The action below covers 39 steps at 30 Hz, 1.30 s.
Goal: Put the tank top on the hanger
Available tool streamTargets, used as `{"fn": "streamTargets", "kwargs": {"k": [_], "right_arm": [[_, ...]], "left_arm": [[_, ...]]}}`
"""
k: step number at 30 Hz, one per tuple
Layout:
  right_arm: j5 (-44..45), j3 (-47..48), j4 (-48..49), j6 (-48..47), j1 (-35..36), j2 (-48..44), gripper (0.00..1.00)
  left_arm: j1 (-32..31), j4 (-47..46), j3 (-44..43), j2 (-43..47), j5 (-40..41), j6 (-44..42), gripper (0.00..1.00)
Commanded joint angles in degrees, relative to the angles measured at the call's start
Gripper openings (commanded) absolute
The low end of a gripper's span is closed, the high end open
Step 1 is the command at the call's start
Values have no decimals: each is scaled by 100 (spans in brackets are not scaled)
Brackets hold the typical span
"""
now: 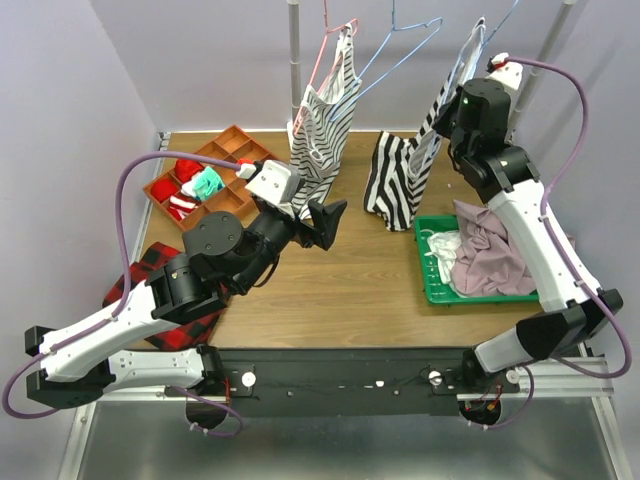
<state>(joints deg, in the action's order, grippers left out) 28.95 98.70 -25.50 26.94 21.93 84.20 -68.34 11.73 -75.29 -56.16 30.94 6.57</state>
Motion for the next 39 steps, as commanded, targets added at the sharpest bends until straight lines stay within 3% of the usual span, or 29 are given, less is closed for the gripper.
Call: {"fn": "streamTargets", "kwargs": {"k": [1,9,16,35,37,39], "right_arm": [[-162,623,36,-66,-189,385,1],[190,1484,-157,-399,-409,1036,1],[-38,2215,-491,-488,-690,1625,1],[-144,2260,-711,-461,-901,2153,1],[-196,2259,-737,-479,-901,2118,4],[-328,2294,-816,-479,-910,2065,18]], "left_arm": [[-13,31,-47,70,-88,-138,89],[-13,154,-162,18,-27,-270,89],[-13,242,-302,-9,-44,-279,89],[-13,365,-294,53,88,-270,89],[-13,365,-294,44,88,-261,90],[-13,366,-267,53,105,-209,90]]}}
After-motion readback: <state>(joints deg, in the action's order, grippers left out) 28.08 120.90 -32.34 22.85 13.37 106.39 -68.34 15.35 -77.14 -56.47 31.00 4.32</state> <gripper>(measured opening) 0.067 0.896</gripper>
